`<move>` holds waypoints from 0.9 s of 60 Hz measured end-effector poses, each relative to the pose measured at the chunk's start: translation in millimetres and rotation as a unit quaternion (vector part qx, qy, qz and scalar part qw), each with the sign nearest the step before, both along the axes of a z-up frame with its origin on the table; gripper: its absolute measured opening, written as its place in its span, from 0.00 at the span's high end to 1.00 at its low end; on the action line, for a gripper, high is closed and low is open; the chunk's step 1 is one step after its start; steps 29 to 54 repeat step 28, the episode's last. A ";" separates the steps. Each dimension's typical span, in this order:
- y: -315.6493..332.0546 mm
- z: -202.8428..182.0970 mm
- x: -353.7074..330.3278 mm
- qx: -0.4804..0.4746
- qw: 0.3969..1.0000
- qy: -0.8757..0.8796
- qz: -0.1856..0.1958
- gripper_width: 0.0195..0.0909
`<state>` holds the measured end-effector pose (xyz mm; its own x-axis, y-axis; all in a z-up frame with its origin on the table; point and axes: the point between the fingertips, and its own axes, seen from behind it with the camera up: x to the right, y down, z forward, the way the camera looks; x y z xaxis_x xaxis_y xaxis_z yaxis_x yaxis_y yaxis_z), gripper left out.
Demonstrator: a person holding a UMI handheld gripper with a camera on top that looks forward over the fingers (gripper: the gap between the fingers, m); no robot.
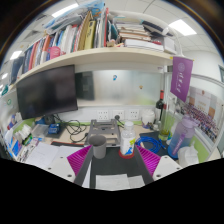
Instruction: Pour water
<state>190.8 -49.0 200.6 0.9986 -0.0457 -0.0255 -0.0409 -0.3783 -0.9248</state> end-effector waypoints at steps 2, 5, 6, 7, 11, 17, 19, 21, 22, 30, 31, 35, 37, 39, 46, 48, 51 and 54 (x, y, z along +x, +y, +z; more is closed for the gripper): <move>-4.4 7.3 -4.5 0.003 1.000 0.003 -0.003 0.09; -10.7 16.5 -11.0 0.009 1.000 0.008 -0.005 0.09; -12.7 19.7 -13.0 0.012 1.000 0.008 -0.005 0.09; -14.9 21.8 -14.5 0.015 1.000 0.009 -0.005 0.09; -21.7 28.0 -20.9 0.020 1.000 0.011 -0.002 0.10; -28.9 26.6 -24.5 0.016 1.000 0.016 -0.006 0.10; -31.1 24.1 -22.6 0.012 1.000 0.014 -0.011 0.10; -33.1 21.0 -21.1 0.007 1.000 0.012 -0.013 0.11; -34.0 19.2 -20.6 0.004 1.000 0.011 -0.014 0.11; -35.9 12.9 -15.2 -0.007 1.000 0.004 -0.022 0.10; -35.9 12.9 -15.2 -0.007 1.000 0.004 -0.022 0.10; -35.9 12.9 -15.2 -0.007 1.000 0.004 -0.022 0.10; -35.9 12.9 -15.2 -0.007 1.000 0.004 -0.022 0.10; -35.9 12.9 -15.2 -0.007 1.000 0.004 -0.022 0.10; -35.9 12.9 -15.2 -0.007 1.000 0.004 -0.022 0.10; -35.9 12.9 -15.2 -0.007 1.000 0.004 -0.022 0.10; -35.9 12.9 -15.2 -0.007 1.000 0.004 -0.022 0.10; -35.9 12.9 -15.2 -0.007 1.000 0.004 -0.022 0.10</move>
